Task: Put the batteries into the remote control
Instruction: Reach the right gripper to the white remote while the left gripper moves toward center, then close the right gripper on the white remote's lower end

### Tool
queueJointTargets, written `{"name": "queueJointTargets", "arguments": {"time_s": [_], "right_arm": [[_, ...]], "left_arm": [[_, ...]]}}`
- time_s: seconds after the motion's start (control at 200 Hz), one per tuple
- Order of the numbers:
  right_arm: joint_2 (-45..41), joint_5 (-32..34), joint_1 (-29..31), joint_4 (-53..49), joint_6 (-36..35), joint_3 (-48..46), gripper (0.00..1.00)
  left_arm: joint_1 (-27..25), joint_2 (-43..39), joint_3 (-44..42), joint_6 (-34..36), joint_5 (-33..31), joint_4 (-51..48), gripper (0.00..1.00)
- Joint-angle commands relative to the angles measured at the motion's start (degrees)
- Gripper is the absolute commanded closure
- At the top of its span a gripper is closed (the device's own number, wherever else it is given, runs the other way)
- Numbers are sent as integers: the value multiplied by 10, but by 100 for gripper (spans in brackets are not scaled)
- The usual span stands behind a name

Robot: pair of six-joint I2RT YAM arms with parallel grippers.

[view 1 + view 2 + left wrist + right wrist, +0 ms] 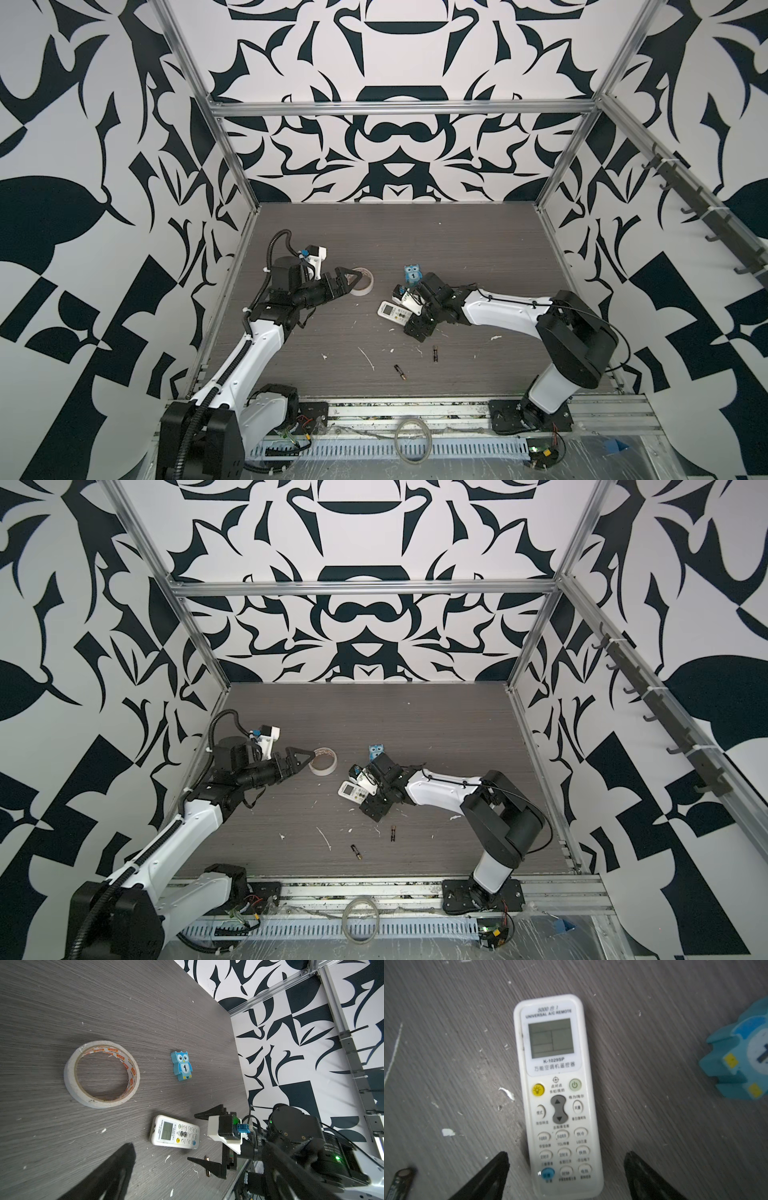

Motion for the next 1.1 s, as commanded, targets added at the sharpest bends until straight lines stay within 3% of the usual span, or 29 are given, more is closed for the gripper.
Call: {"name": "queueJointTargets", "arguments": {"time_s": [0.0,0.95,1.1], "right_arm": [[1,3,4,0,-5,22,12],[14,4,6,6,2,13,38],[2,1,6,18,10,0,47]], "left_arm": [[0,-8,-5,-2,10,13,1],[0,-11,-13,-12,18,40,1],[0,-9,-15,-13,19,43,1]]}}
